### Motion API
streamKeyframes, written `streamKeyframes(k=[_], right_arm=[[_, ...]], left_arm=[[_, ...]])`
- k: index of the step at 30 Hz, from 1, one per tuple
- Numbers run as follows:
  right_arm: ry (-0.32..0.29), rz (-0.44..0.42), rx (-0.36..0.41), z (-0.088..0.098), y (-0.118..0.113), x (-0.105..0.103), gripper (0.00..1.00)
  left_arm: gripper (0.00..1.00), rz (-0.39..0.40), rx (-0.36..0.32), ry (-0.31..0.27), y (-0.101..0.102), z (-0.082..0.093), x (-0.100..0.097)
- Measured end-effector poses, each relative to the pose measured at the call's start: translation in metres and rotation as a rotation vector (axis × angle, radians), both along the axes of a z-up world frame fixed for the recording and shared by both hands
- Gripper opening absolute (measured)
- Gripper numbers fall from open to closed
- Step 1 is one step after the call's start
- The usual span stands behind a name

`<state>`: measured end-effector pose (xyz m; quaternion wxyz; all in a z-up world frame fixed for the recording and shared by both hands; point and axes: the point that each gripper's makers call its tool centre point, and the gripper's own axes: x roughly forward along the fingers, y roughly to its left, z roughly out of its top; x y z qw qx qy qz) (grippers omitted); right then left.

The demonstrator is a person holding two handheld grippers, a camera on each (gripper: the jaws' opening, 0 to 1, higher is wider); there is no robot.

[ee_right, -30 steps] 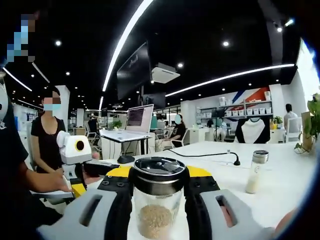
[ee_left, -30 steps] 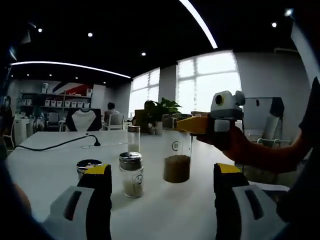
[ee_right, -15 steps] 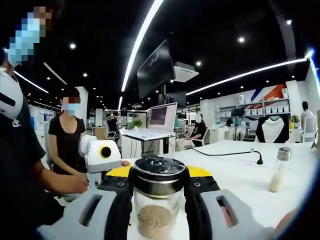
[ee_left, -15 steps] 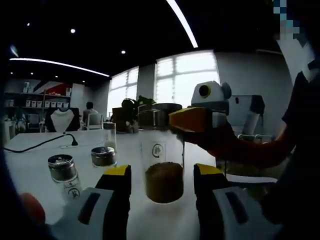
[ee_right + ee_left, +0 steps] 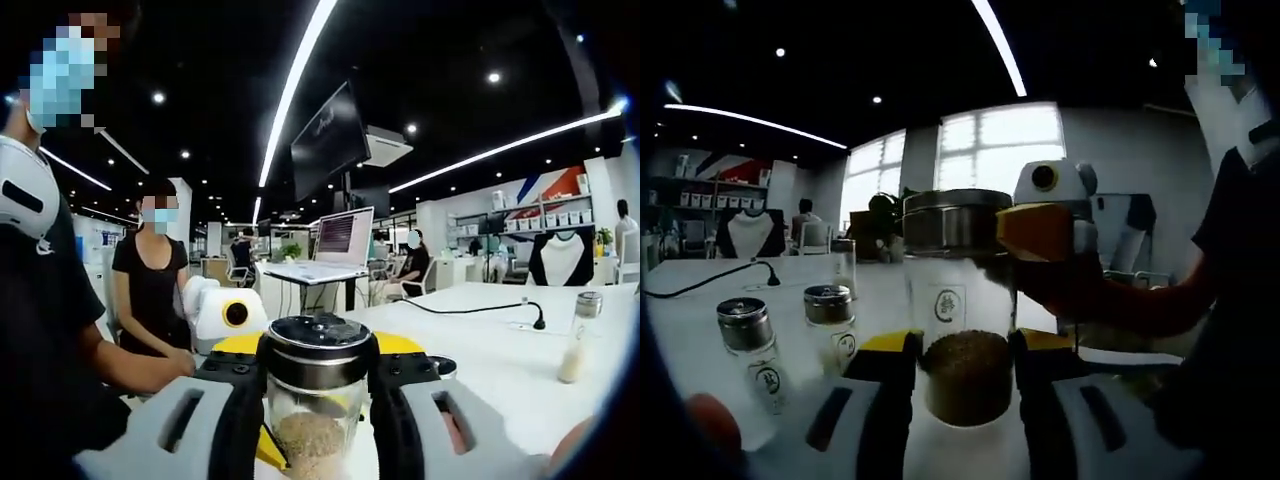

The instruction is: Rotate the seasoning bottle until the label or dispensing opening points toward the visible target arrow and the bottle remains upright within the marked orientation range

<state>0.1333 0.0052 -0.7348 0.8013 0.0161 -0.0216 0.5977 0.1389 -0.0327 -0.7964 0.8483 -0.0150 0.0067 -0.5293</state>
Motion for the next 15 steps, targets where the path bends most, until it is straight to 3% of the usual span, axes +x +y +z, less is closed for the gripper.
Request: streamKeyframes(k=[4, 6, 9, 12, 15], right_arm=[[-0.028, -0.036, -0.020, -0.005, 0.001, 0.003, 0.38], [-0.046, -0.081, -0.031, -0.010, 0.003, 0.007, 0.38], [-0.065, -0.124, -0.030, -0.011, 0.003, 0.013, 0.39], [-0.003, -0.210, -0.013, -0.014, 0.000, 0.024, 0.39], [0.037, -0.275, -0.025, -0.024, -0.001, 0.032, 0.39]], left_arm=[[0.41, 0.116, 0.096, -0.064, 0.004, -0.006, 0.010], [0.41, 0.214, 0.142, -0.078, 0.008, -0.010, 0.018], [0.41, 0.310, 0.157, -0.105, 0.013, -0.010, 0.026], [0.41, 0.387, 0.167, -0.089, 0.017, -0.008, 0.029], [0.41, 0.442, 0.219, -0.106, 0.019, -0.012, 0.033]])
